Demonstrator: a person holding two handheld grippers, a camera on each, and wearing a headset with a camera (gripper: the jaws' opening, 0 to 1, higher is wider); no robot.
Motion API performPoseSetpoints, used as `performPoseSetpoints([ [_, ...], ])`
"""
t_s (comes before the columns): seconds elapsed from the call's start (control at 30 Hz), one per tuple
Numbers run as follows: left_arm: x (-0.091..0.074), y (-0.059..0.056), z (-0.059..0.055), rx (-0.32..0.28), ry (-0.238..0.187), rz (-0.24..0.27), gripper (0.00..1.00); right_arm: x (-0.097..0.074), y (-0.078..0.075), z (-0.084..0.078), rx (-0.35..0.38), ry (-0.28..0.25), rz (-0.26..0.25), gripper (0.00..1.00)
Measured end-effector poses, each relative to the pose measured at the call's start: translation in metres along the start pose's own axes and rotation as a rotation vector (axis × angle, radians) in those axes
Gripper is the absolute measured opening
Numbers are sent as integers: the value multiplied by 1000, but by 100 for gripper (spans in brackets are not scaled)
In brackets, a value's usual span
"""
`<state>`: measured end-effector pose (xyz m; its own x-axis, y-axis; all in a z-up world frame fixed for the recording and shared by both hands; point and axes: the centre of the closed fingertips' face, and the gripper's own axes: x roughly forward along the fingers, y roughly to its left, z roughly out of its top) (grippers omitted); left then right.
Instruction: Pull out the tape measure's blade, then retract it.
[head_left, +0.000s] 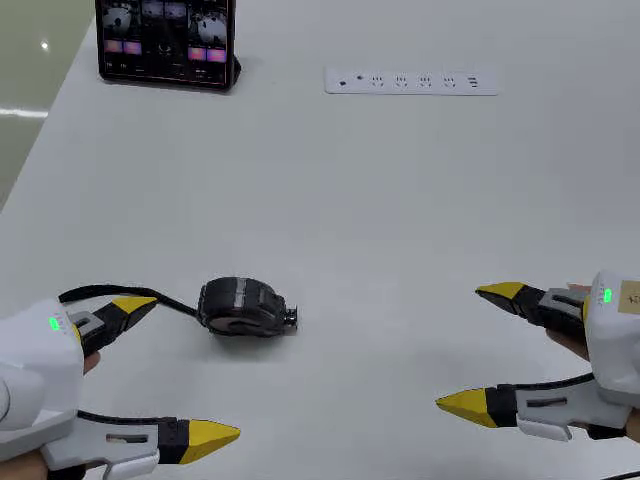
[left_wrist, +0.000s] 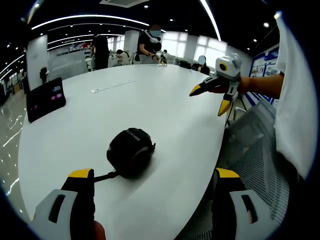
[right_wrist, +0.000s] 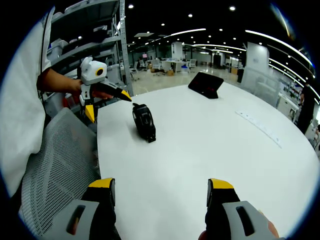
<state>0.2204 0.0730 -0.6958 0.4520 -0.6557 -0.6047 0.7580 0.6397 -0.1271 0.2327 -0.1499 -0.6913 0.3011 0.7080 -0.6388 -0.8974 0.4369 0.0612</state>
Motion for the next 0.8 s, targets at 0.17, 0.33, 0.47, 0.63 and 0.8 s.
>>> performPoseSetpoints([
  [0.17,2,2,-4,-10,-6,3,96,7,-1,-1,-3,1,10,73],
  [0.33,4,3,-7,-24,-2,9,93,13,-2,0,3,-9,30,70],
  [0.47,6,6,-5,-28,-11,6,93,19,-3,-2,-8,-2,36,70],
  [0.63,10,9,-4,-9,-7,-6,94,24,-6,-3,-20,-2,43,69],
  [0.8,20,14,-10,39,25,-28,93,33,-7,2,-41,-8,59,69],
])
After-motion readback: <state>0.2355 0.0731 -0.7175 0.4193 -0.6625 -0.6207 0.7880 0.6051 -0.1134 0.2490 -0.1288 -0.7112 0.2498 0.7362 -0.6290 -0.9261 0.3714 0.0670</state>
